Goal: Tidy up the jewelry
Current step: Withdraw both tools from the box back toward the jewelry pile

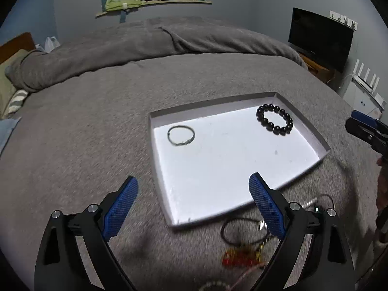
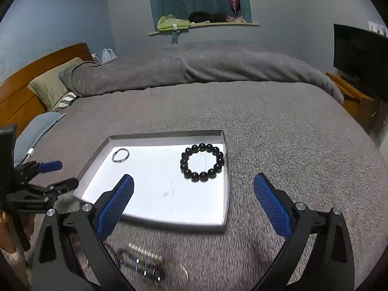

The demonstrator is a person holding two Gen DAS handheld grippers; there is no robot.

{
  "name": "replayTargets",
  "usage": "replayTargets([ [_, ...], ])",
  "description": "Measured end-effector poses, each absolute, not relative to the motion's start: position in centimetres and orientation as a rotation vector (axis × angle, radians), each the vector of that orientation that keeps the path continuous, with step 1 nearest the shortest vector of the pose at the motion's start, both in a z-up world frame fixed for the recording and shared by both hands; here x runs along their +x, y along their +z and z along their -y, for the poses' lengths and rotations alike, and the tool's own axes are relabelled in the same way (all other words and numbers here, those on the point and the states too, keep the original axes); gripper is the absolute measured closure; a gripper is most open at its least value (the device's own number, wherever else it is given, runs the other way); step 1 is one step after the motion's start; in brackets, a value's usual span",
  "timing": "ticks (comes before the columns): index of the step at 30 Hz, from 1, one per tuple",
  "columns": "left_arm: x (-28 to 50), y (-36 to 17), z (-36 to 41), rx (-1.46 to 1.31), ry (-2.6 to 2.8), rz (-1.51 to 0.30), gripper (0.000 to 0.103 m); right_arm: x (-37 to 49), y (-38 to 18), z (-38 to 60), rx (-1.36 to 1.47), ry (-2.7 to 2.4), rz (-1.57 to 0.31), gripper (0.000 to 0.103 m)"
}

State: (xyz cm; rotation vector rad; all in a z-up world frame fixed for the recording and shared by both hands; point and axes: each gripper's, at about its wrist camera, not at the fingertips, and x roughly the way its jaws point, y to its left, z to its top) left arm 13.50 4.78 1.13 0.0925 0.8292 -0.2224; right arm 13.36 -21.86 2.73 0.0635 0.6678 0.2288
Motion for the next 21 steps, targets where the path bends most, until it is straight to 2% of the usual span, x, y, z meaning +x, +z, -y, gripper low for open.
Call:
replayTargets([
  [12,7.0,2.5,-7.6,0.024,-0.201,-0.776,0.010,7.8,2.7,22.9,0.005,0.184,-0.669,0.006],
  [21,3.4,1.5,-8.7,0.037,-0.173,-0.792,0.010,4.9,2.7,22.6,-0.025,0.197,-0.684,0.006],
])
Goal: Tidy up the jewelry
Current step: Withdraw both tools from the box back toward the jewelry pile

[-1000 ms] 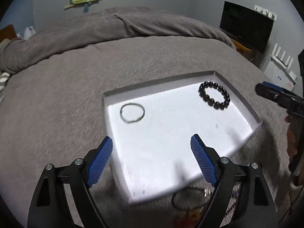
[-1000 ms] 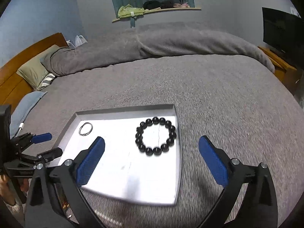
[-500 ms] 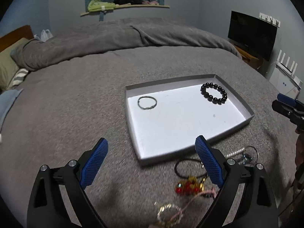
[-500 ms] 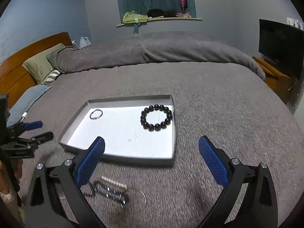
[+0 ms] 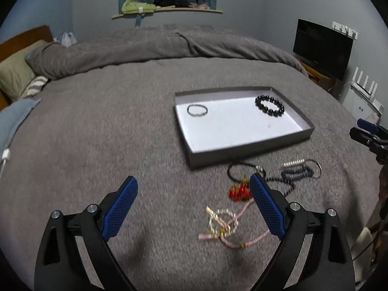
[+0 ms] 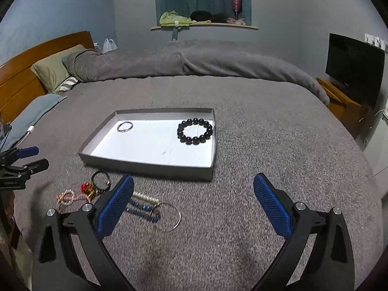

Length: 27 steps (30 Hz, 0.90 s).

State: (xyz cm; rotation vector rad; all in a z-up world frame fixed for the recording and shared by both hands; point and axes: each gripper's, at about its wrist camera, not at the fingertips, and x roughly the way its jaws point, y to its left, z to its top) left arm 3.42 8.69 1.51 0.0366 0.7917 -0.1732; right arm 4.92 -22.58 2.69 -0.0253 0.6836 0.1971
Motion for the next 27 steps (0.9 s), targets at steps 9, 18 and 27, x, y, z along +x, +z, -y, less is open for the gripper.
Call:
replayTargets([
  [9,1.6,0.8,-8.4,0.069,-0.145,-0.806,0.010,2.8,2.0,21.9,-0.026,0.228,-0.706,0.006],
  [18,0.8,0.6,-8.0,0.071,-0.155,-0.804,0.010,1.8,0.4,21.6,-0.018,0.238,-0.748,0.006],
  [27,-0.8,-3.1,-6.8,0.099,-0.260,-0.851,0.010,1.8,-1.5,20.4,-0.032,0.285,-0.782,0.006],
])
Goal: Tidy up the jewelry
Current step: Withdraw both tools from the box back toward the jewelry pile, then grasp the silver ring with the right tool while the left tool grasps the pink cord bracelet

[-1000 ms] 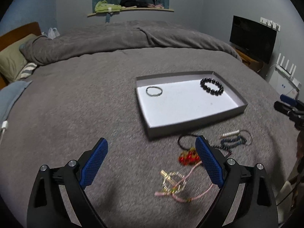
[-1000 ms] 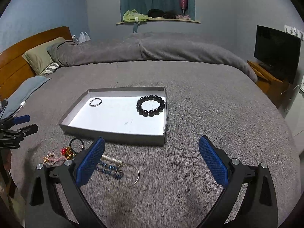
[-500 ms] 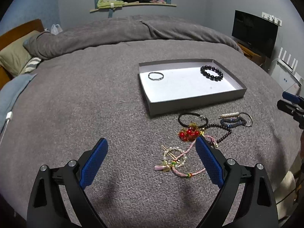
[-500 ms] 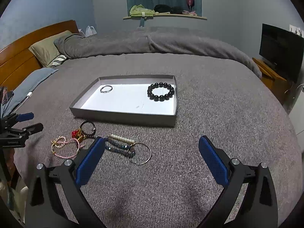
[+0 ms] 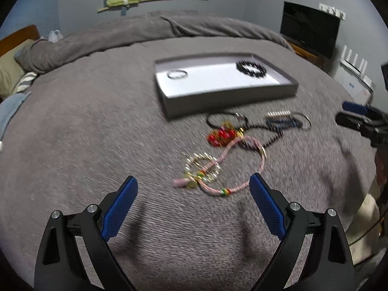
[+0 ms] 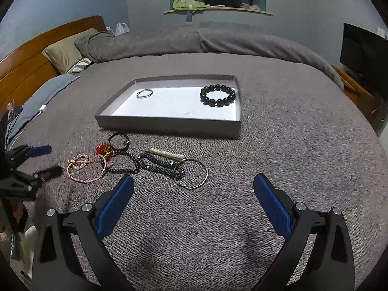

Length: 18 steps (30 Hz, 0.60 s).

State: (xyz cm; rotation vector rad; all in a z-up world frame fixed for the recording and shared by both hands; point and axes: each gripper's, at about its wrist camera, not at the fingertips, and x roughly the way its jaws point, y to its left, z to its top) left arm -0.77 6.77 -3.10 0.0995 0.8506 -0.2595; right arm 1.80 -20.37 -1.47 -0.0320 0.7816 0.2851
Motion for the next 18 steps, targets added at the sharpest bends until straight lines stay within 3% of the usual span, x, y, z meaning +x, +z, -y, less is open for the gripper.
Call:
replayTargets([
  [10,0.0,-4.0,-6.6,0.116,-0.244,-0.843,0.011,2.4,-2.8,17.3,-0.008,0.372,-0.805,0.006],
  [16,-0.4,-3.6,-7.2,0.109,-0.268,-0.831,0.015,2.8,-3.7,14.0,-0.071,0.435,-0.817,0.030],
  [18,-0.5,-3.5,-7.3,0.101,-0.293,-0.830,0.029,3.2,-4.1,14.4,-0.074,0.406,-0.826,0.033],
])
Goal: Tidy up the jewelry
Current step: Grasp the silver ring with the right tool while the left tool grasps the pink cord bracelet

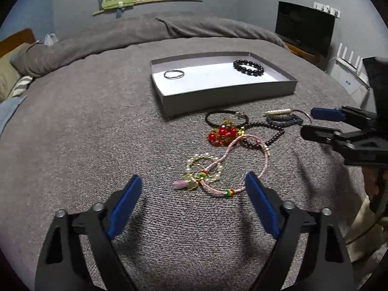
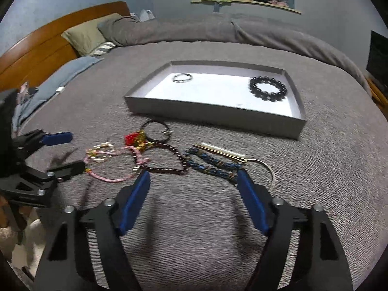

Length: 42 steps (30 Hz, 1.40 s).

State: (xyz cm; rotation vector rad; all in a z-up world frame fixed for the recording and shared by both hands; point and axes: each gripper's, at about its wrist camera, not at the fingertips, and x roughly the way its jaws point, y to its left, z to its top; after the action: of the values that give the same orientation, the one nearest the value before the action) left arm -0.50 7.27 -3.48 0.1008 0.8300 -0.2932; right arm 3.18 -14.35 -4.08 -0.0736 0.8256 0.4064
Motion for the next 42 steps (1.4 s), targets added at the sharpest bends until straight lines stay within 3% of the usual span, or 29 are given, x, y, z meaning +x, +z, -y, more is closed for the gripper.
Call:
replayTargets([
  [5,-0.4,-3.4,-6.7,0.087,-0.349,-0.833,0.048,3.9,-4.4,17.4,-0.045,0.312,-0.847,0.040],
  [13,-0.6,-3.1,-2.5,0.170,-0.487,-0.826,0.055,4.3,-4.7,19.3,-0.030,0.282,-0.855,0.043],
  [23,0.0,-5.7,-0.1,0.266,-0.501,-0.898,0.079,5.2,-5.0,20.9,-0.004,0.239,-0.865,0.073],
  [28,0.1,-5.6,-0.3,0.265,-0.496,-0.896,0.092,6.2,-6.0,20.8,0.001,0.243,-0.901,0.079],
  [31,0.3,-5.7,-0.4,0.249,-0.497,-0.897,0.094,6.9,-6.8,20.8,0.025,0.256,-0.932,0.079],
  [35,0.2,-5.5,-0.5,0.247,-0.497,-0.888,0.097,7.3,-7.1,20.7,0.014,0.253,-0.934,0.095],
  [42,-0.4,-2.5,-1.6,0.203,-0.490,-0.812,0.100,6.5,-4.7,21.2,-0.005,0.245,-0.854,0.098],
])
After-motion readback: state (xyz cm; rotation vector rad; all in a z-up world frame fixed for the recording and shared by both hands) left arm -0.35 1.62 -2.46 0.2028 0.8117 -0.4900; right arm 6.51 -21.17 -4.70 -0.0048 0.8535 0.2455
